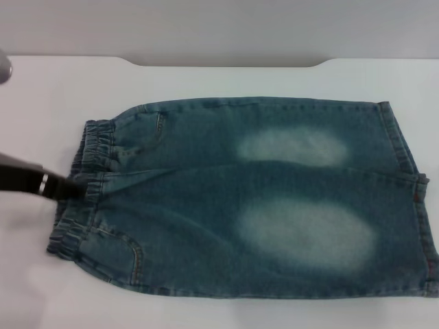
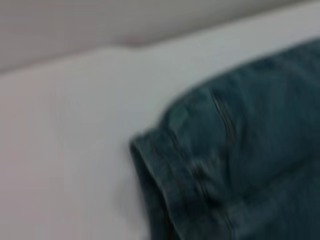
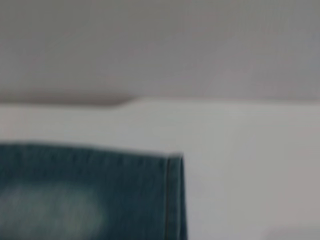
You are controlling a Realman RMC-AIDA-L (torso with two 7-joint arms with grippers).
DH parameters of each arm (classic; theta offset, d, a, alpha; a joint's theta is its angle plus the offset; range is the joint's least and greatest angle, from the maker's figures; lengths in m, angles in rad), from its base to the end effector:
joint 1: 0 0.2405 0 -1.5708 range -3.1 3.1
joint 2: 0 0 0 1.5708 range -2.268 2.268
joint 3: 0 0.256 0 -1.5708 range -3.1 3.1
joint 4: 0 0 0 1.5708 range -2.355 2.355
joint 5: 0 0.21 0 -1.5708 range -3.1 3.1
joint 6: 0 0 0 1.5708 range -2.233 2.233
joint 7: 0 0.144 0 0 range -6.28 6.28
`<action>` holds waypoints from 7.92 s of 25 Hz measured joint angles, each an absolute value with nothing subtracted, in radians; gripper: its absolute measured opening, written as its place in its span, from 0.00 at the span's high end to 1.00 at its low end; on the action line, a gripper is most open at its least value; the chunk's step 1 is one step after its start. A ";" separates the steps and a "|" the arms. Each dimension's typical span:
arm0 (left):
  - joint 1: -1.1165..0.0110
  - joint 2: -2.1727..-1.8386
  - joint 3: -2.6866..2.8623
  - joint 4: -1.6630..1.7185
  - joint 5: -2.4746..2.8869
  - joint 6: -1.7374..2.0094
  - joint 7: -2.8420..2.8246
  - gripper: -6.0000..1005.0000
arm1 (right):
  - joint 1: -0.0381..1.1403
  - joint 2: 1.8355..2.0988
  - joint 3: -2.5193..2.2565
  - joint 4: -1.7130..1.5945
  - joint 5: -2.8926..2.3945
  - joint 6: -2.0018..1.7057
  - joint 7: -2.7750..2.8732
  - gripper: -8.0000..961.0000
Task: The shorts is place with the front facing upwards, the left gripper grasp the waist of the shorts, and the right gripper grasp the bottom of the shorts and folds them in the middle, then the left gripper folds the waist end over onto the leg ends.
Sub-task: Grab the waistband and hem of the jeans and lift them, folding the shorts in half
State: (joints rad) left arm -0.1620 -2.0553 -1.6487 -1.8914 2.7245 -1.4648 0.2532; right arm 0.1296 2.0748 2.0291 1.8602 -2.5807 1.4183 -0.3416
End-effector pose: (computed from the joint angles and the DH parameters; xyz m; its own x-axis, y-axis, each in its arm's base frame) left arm -0.2109 0.2967 0.0628 0.6215 0.7740 0.1208 0.6141 -0.3857 -0.6885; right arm 0.2529 0.2988 0.1330 0.5035 -0.7569 -0.4166 -0.7436 -0.1341 -0.6550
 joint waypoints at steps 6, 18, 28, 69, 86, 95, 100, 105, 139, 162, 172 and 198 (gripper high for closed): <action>-0.188 -2.057 -1.644 -1.871 2.726 -1.573 0.224 0.27 | 0.078 2.079 2.036 1.866 -2.526 1.430 -0.325 0.33; -0.253 -2.059 -1.611 -1.676 2.751 -1.566 0.197 0.28 | 0.064 2.077 2.030 1.866 -2.508 1.400 -0.331 0.33; -0.259 -2.061 -1.597 -1.649 2.776 -1.542 0.189 0.29 | 0.067 2.077 2.030 1.876 -2.499 1.400 -0.337 0.33; -0.292 -2.057 -1.587 -1.692 2.830 -1.580 0.179 0.88 | 0.035 2.080 1.986 1.925 -2.468 1.505 -0.301 0.33; -0.252 -2.062 -1.595 -1.781 2.823 -1.622 0.163 0.94 | 0.006 2.082 1.935 1.944 -2.460 1.488 -0.275 0.33; -0.263 -2.064 -1.569 -1.707 2.817 -1.613 0.150 0.63 | 0.017 2.078 1.934 1.938 -2.460 1.470 -0.283 0.33; -0.269 -2.062 -1.555 -1.702 2.816 -1.610 0.148 0.46 | 0.018 2.077 1.934 1.936 -2.461 1.468 -0.289 0.33; -0.277 -2.063 -1.537 -1.691 2.816 -1.607 0.141 0.29 | 0.018 2.077 1.933 1.936 -2.465 1.468 -0.297 0.33; -0.293 -2.059 -1.526 -1.573 2.785 -1.529 0.160 0.49 | 0.013 2.077 1.933 1.985 -2.460 1.481 -0.294 0.33; -0.305 -2.058 -1.533 -1.603 2.787 -1.542 0.161 0.97 | -0.018 2.080 1.888 1.907 -2.461 1.513 -0.264 0.33; -0.327 -2.057 -1.535 -1.592 2.799 -1.551 0.161 0.96 | -0.055 2.082 1.840 1.820 -2.461 1.521 -0.236 0.33; -0.340 -2.058 -1.526 -1.589 2.799 -1.551 0.163 0.94 | -0.069 2.081 1.784 1.723 -2.458 1.453 -0.234 0.33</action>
State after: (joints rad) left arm -0.3402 -2.0581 -1.5263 -1.5887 2.7995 -1.5508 0.1626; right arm -0.0689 2.0810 1.7836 1.7233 -2.4580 1.4527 -0.2337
